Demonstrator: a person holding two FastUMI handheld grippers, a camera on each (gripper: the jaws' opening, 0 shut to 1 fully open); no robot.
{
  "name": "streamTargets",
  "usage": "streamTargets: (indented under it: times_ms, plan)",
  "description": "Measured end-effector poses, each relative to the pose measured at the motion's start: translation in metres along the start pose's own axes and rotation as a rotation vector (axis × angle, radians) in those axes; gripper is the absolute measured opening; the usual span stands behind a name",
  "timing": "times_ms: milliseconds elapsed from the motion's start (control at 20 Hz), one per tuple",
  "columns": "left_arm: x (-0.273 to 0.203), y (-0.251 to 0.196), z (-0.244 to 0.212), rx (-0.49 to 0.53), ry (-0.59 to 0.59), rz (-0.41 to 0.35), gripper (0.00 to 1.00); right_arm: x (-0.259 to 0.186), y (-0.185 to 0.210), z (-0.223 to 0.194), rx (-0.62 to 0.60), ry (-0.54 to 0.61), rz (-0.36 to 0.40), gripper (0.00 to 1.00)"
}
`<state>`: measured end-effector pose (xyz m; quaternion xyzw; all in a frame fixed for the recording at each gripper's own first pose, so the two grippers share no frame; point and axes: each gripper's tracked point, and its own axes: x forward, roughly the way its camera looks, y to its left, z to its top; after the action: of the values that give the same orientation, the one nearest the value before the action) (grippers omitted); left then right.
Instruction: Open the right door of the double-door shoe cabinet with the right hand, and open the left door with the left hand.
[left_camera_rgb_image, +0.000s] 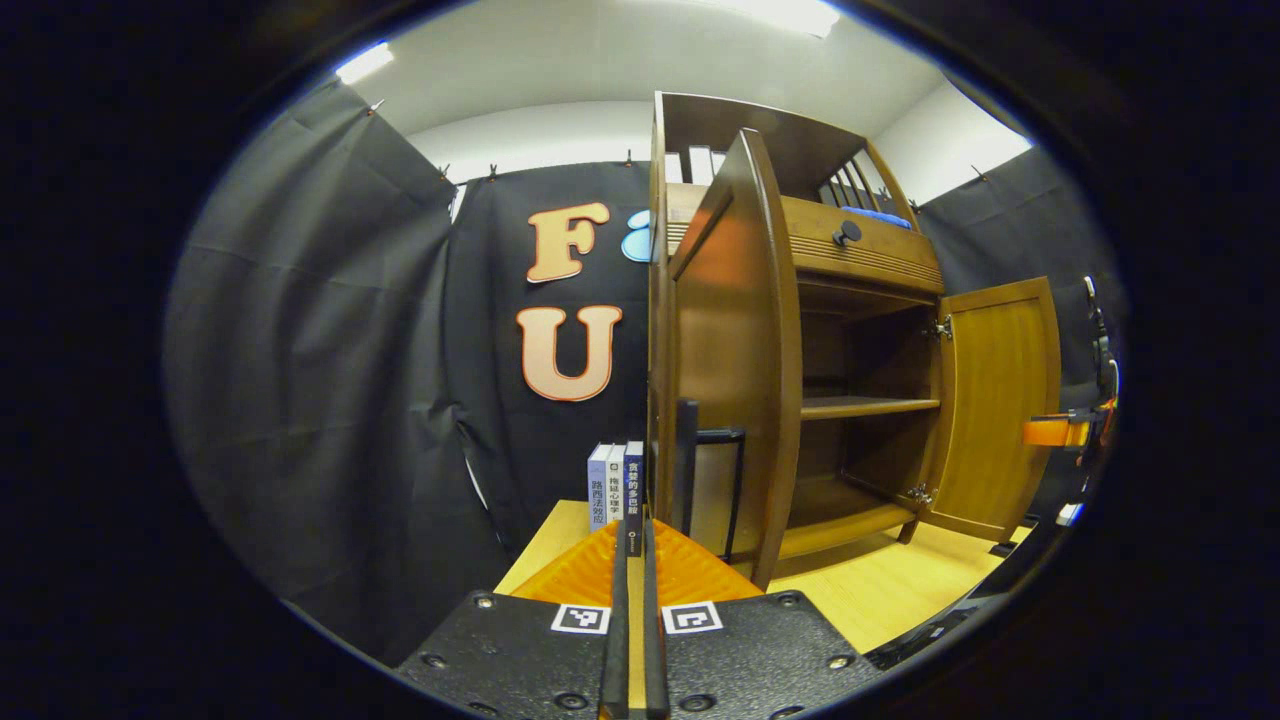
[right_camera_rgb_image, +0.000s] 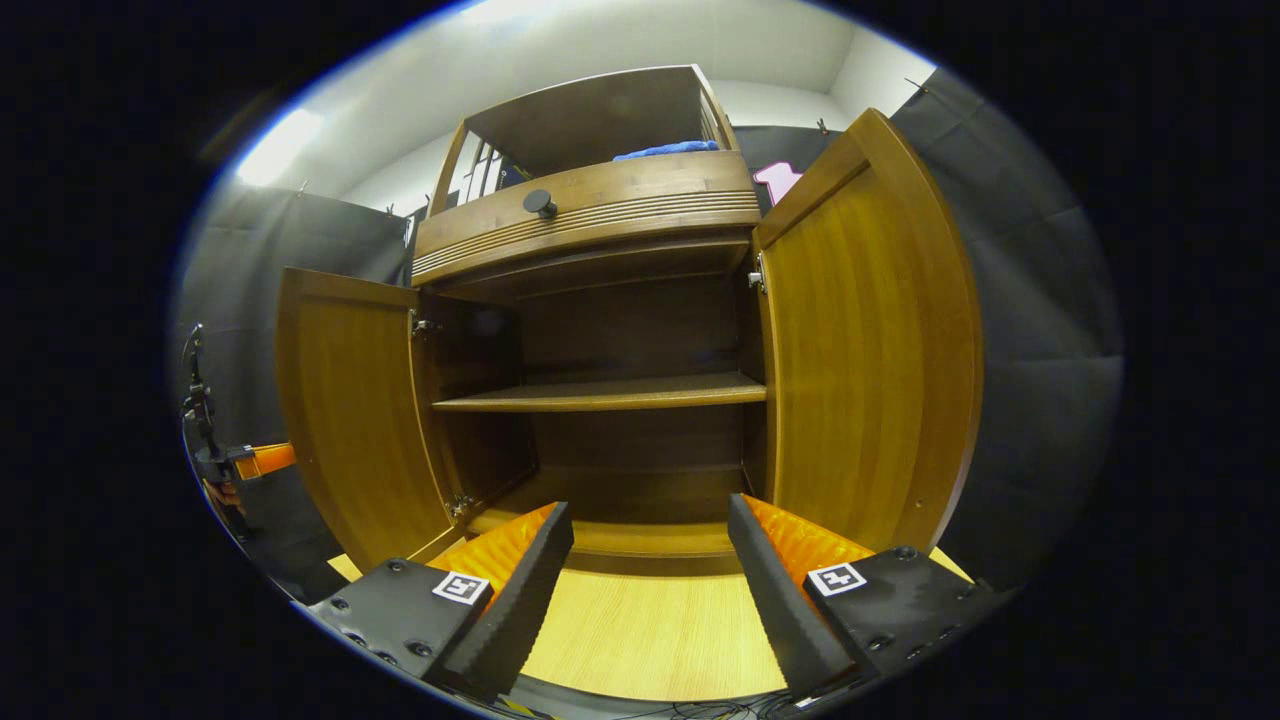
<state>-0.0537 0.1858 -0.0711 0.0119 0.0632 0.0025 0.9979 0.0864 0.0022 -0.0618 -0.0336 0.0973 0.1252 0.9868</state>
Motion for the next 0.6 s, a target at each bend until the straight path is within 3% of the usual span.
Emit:
streamTargets:
  times_ms: [150,200,300,350,400,450,600]
  plan:
    - [-0.015,-0.013,0.008,-0.022,-0.012,-0.008,0.02,0.003,0.002,0.001,0.006,-0.001,0.011,0.94]
    - [-0.019,-0.026,0.013,-0.019,-0.019,-0.036,0.02,0.003,0.004,0.001,0.01,-0.001,0.016,1.0]
    - [-0.023,-0.06,0.026,-0.028,-0.037,-0.121,0.0,0.005,0.006,0.001,0.01,0.001,0.026,1.0]
    - [-0.025,-0.079,0.026,-0.041,-0.035,-0.157,0.0,0.006,0.006,0.001,0.008,0.001,0.029,0.94]
    - [-0.022,-0.096,0.027,-0.054,-0.034,-0.186,0.02,0.005,0.006,0.002,0.007,-0.002,0.028,0.94]
    - [-0.018,-0.109,0.032,-0.07,-0.038,-0.206,0.02,0.005,0.006,0.002,0.005,-0.008,0.026,1.0]
    - [-0.007,-0.146,0.047,-0.087,-0.067,-0.24,0.03,0.005,0.005,0.003,-0.001,-0.01,0.023,0.97]
